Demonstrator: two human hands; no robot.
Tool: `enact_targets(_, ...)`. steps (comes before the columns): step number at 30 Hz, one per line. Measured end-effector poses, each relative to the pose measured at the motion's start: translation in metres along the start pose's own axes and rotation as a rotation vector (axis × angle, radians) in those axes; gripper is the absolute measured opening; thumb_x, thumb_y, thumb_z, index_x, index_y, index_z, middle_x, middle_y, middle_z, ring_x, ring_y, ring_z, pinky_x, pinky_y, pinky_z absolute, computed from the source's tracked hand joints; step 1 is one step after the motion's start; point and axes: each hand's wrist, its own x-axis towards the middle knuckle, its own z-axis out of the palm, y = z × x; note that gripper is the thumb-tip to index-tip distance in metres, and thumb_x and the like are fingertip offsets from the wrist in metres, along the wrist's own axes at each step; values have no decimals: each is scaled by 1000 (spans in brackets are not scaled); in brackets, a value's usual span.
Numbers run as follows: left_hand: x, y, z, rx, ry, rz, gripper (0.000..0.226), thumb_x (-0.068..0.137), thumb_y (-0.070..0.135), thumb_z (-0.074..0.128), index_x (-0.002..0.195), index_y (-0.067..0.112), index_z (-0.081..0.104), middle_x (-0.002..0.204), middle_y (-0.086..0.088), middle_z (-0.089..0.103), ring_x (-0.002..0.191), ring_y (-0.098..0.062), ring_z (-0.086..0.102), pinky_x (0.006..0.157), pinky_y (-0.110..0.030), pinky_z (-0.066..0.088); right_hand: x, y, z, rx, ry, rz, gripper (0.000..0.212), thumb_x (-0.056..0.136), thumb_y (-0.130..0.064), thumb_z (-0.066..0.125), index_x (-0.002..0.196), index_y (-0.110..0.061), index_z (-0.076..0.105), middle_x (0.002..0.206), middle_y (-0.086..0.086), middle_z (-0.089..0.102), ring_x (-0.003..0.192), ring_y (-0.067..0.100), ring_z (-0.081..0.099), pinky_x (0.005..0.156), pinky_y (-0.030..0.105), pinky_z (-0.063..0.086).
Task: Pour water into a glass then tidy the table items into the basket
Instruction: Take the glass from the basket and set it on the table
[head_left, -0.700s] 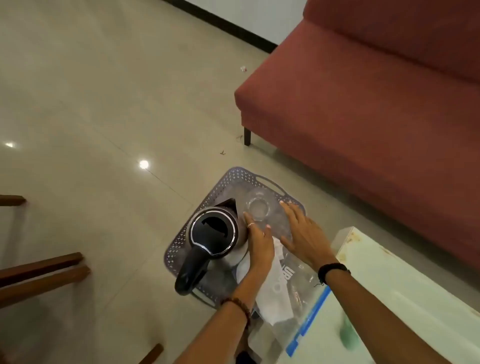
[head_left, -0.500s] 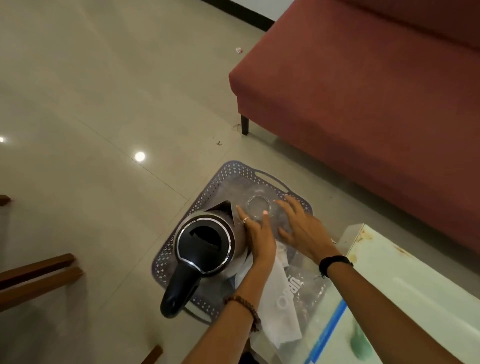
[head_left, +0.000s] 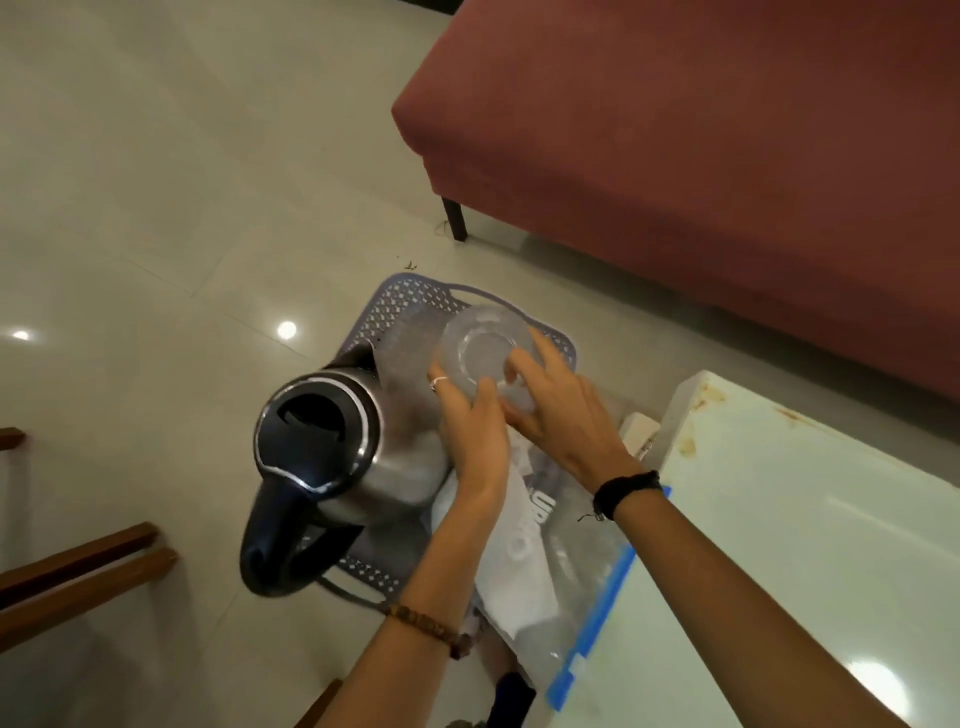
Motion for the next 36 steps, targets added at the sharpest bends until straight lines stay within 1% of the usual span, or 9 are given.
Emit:
enact_targets(4,-77,26,-5,-62,-35,135,54,82,6,53,127,34,45,117,-6,64,106,-24,63,92,-46,52,-61,-16,-50,-4,245,-8,31,84,-44,62,90,-16,51,133,14,52,62,15,57,45,19,40)
enact_targets(8,-172,28,-1,-70,-93,193,49,82,6,58,125,32,54,113,1,68,103,-22,65,86,-46,54,-152,-21,-108,16,373,-7,33,77,-45,64,87,-16,52,125,15,59,63,8,51,50,2,25)
enact_targets(12,-258,-3,3,-105,-210,158,44,82,5,64,110,40,63,104,9,72,98,-18,68,73,-33,59,-255,-8,-146,0,325,13,35,74,-38,72,89,-18,47,130,13,56,67,9,57,49,3,35)
enact_targets(14,-292,-29,6,-78,-269,75,43,80,4,64,109,36,64,110,0,70,103,-20,65,68,-26,58,-305,4,-151,-23,258,37,38,71,-32,78,91,-19,48,131,14,56,64,13,60,47,8,40)
enact_targets(18,-340,-92,17,-12,-337,-106,46,81,-3,62,97,40,63,109,-2,68,103,-16,63,63,-22,57,-392,39,-143,-49,113,136,39,67,-27,80,86,-21,47,131,9,56,50,10,56,41,6,26)
enact_targets(21,-361,-137,26,71,-405,-204,46,82,-2,61,95,42,61,107,-3,67,104,-15,62,60,-18,55,-439,65,-122,-54,62,218,38,65,-24,80,84,-20,48,129,8,58,48,12,57,39,11,30)
enact_targets(26,-384,-202,37,197,-406,-303,38,82,0,61,109,27,60,100,-1,68,86,-5,64,56,-13,52,-494,95,-86,-41,-5,300,37,60,-22,83,81,-15,54,124,11,62,42,13,56,38,12,33)
enact_targets(30,-397,-233,50,201,-365,-390,44,78,-6,57,110,24,61,97,-4,66,94,-15,62,53,-14,53,-525,115,-71,-34,-26,361,37,59,-21,83,80,-14,54,124,11,63,39,13,51,39,11,31)
enact_targets(36,-408,-252,85,256,-519,-383,51,78,-2,57,125,18,54,112,-7,62,110,-20,58,62,-14,54,-554,149,-61,31,25,522,30,70,-23,76,87,-12,53,135,7,53,47,10,43,40,18,41)
